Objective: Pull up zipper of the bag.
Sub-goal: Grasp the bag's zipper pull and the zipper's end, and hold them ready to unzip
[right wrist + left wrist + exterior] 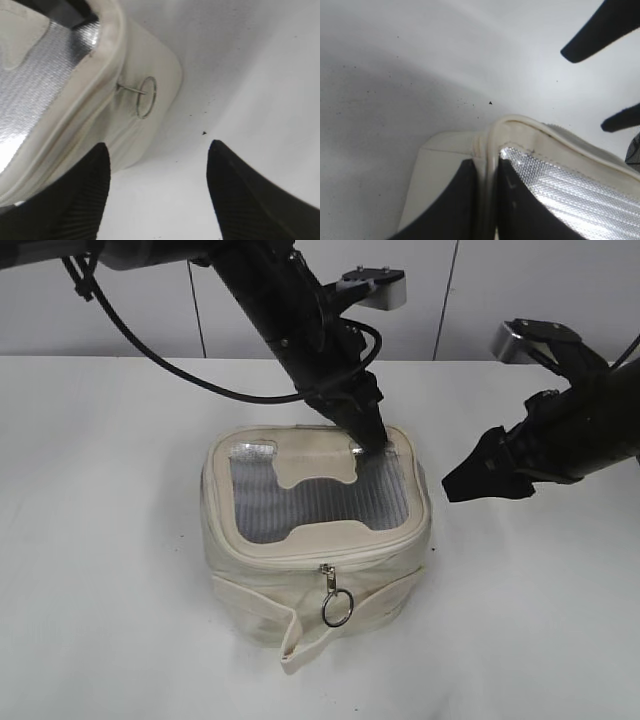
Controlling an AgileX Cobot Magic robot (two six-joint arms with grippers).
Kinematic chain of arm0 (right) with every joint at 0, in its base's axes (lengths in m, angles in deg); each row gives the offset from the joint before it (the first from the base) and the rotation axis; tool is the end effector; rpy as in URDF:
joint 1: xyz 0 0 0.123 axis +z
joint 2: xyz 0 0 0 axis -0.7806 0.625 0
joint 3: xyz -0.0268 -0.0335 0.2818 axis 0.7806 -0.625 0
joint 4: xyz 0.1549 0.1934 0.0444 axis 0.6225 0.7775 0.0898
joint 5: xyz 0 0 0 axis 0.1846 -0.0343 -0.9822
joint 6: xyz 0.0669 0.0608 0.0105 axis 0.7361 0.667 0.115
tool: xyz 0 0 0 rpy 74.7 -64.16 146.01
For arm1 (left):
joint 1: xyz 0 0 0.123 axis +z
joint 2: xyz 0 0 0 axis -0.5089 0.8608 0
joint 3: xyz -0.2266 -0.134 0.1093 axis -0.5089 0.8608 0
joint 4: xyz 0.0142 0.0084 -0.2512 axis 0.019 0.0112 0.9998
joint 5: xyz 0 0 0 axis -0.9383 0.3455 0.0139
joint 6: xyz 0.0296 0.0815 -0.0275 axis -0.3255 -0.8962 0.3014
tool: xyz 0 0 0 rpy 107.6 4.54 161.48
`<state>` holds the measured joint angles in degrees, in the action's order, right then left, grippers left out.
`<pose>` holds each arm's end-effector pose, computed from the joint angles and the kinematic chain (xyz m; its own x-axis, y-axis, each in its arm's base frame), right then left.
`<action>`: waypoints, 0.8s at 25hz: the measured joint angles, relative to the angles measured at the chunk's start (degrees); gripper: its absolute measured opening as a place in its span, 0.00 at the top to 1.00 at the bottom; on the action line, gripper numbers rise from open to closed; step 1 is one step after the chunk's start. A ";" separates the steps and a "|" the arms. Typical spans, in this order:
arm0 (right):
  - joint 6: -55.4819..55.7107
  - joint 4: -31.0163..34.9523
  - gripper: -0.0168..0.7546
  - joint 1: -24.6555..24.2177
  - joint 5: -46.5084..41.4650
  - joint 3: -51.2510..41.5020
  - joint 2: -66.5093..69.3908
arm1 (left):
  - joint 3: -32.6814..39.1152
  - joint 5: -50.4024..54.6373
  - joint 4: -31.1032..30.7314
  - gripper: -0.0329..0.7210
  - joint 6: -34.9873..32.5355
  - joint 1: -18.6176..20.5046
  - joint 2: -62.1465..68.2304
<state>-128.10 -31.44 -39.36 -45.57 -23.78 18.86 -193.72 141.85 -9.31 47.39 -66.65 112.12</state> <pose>0.2844 0.1019 0.1957 -0.7779 -0.3502 -0.5217 -0.5517 0.7781 0.3002 0.3567 -0.3119 0.2274 -0.4460 0.7893 -0.4221 0.8906 0.3444 -0.2970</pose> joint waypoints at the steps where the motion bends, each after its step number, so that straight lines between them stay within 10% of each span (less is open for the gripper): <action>1: -0.19 -0.70 0.36 0.00 1.06 0.00 0.00 | 0.00 0.06 -0.07 0.85 0.00 0.00 -0.05; 20: -10.53 6.98 0.37 0.00 -2.97 -0.17 5.61 | 0.00 0.62 -1.09 0.85 0.00 -0.07 -0.99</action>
<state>-138.63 -24.46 -39.36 -48.54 -23.95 24.47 -193.72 142.47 -10.40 47.39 -66.71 111.13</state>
